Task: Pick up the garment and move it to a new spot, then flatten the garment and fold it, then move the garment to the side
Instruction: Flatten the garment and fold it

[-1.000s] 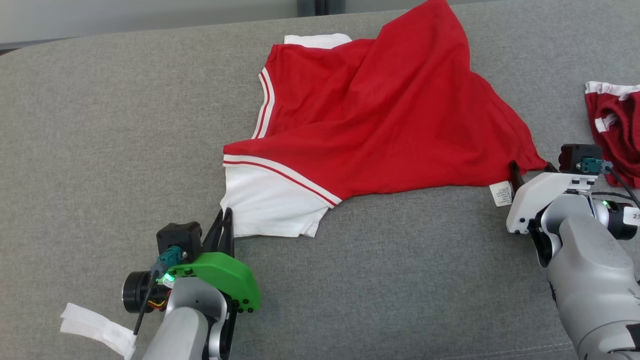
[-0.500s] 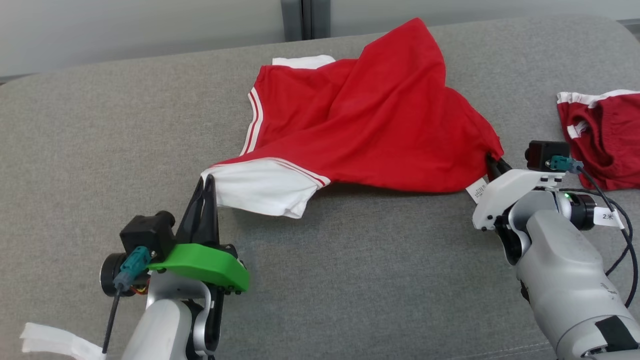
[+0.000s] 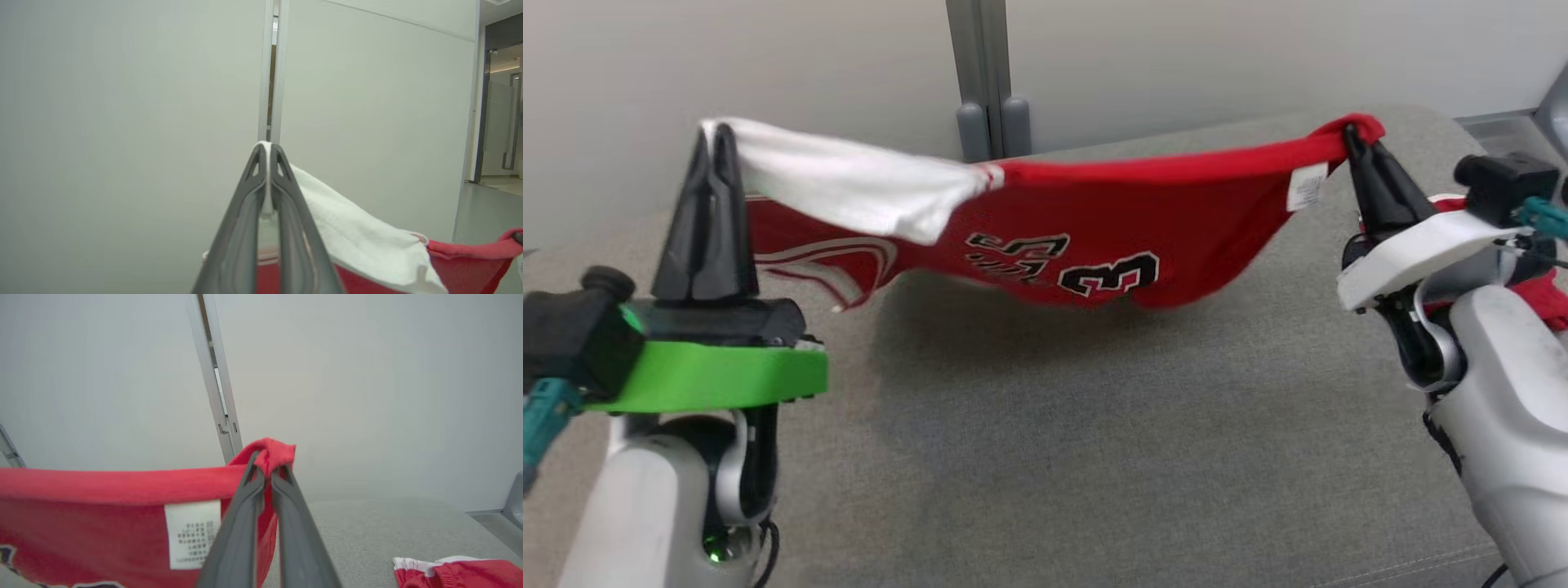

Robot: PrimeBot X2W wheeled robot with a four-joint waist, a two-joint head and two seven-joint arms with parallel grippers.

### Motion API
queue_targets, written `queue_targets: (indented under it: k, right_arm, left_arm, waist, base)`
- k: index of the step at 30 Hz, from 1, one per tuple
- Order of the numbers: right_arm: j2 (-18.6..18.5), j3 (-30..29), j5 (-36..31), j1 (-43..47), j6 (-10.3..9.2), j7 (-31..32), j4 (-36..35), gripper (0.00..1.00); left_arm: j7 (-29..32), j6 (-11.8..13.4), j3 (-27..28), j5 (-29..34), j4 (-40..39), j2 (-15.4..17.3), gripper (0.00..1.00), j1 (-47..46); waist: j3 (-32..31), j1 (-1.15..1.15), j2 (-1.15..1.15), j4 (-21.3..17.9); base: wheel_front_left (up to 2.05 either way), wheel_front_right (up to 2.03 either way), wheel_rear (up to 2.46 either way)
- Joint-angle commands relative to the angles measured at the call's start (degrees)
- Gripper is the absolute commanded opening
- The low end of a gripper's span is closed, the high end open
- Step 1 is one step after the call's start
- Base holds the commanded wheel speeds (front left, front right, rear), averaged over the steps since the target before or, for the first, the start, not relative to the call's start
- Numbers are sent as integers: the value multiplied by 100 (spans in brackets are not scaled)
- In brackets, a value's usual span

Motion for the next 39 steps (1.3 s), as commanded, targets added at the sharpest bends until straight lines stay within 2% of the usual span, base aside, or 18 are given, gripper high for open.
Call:
queue_targets:
  k: [1,4,6,13,17,20,24,28,30,32,34,39]
  right_arm:
    - [-89,-91,88,162,-9,53,-393,0]
    - [-348,-467,2,516,-10,295,-1562,0]
    - [-397,-766,-136,738,-9,546,-2344,0]
    - [-207,-1797,-624,1398,-9,1666,-4990,0]
    - [-29,-2154,-761,1607,-9,2212,-5889,0]
    - [84,-2331,-797,1679,-9,2444,-6080,0]
    - [342,-2357,-834,1507,-9,2499,-5862,0]
    - [519,-2179,-858,664,-9,2227,-5039,0]
    - [611,-2034,-971,-19,-9,1988,-4357,0]
    - [683,-1869,-1183,-770,-9,1740,-3631,0]
    - [809,-1718,-1420,-1510,-9,1413,-2837,0]
    - [1178,-1911,-2127,-3134,-9,577,-824,0]
  left_arm:
    - [55,36,82,62,-217,120,0,-158]
    - [262,40,216,199,-834,367,0,-439]
    - [425,11,275,260,-1188,516,0,-655]
    - [1098,-138,346,395,-2075,920,0,-1531]
    - [1429,-219,306,324,-2101,1022,0,-1951]
    - [1651,-280,193,66,-1868,929,0,-2115]
    - [1809,-383,44,-183,-1304,833,0,-2406]
    - [1764,-561,-54,-88,-303,855,0,-3148]
    - [1717,-611,-105,-3,430,809,0,-3668]
    - [1671,-559,-84,-2,1150,657,0,-4325]
    - [1458,-551,-113,258,1874,668,0,-5022]
    - [649,-629,-482,901,3527,580,0,-6361]
  waist:
    - [-249,0,0,-121]
    - [-325,0,0,-168]
    - [-343,0,0,-198]
    - [-292,0,0,-270]
    - [-148,0,0,-287]
    - [79,0,0,-273]
    - [533,0,0,-229]
    - [1032,0,0,-201]
    - [1213,0,0,-188]
    - [1391,0,0,-151]
    - [1525,0,0,-128]
    - [1862,0,0,-15]
  base:
    - [0,0,0]
    - [0,0,0]
    - [0,0,0]
    - [0,0,0]
    - [0,0,0]
    - [0,0,0]
    - [0,0,0]
    - [0,0,0]
    - [0,0,0]
    - [0,0,0]
    - [0,0,0]
    - [0,0,0]
